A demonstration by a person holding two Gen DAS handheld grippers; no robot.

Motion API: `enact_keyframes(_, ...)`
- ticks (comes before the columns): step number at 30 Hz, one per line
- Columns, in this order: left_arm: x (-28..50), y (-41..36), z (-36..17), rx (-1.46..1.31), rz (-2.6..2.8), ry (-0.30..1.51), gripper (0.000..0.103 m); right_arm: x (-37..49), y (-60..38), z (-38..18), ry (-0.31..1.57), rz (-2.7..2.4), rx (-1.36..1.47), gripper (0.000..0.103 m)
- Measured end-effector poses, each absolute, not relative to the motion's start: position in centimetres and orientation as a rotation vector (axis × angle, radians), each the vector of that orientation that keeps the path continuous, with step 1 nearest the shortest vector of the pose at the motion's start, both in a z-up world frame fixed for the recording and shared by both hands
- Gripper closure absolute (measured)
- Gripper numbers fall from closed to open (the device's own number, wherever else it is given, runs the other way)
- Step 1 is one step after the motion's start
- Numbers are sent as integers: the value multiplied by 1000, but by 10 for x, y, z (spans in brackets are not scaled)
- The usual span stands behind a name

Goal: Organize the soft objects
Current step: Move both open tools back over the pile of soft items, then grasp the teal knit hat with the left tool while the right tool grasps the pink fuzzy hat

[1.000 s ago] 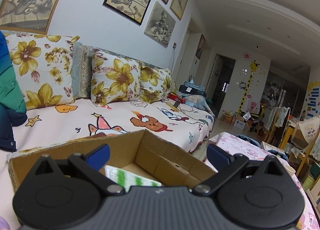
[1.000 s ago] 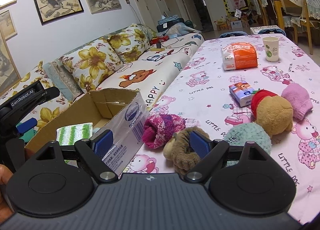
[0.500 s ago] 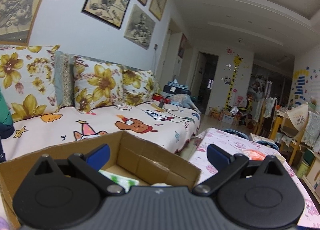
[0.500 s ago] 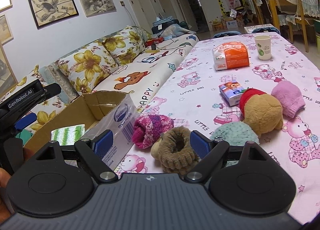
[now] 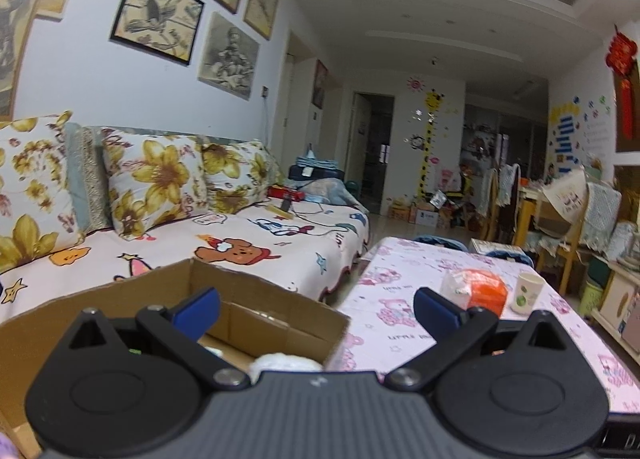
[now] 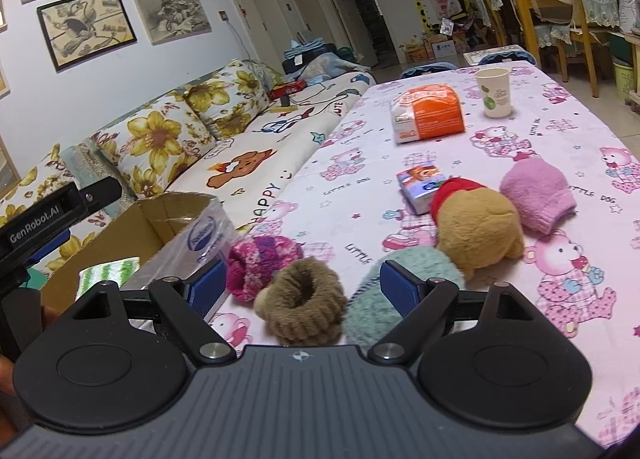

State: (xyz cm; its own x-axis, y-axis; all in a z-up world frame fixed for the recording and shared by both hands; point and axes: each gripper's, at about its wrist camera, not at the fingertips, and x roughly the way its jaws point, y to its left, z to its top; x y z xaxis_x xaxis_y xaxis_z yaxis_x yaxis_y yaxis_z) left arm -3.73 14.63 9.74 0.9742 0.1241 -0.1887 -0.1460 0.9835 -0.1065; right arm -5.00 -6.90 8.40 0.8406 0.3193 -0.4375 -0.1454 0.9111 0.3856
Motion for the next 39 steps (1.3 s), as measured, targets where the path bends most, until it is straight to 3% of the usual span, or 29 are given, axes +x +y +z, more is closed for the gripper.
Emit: enact_keyframes(39,-16,7,42,236,-304,355,1,-16,-160,57,479,-77,394,0)
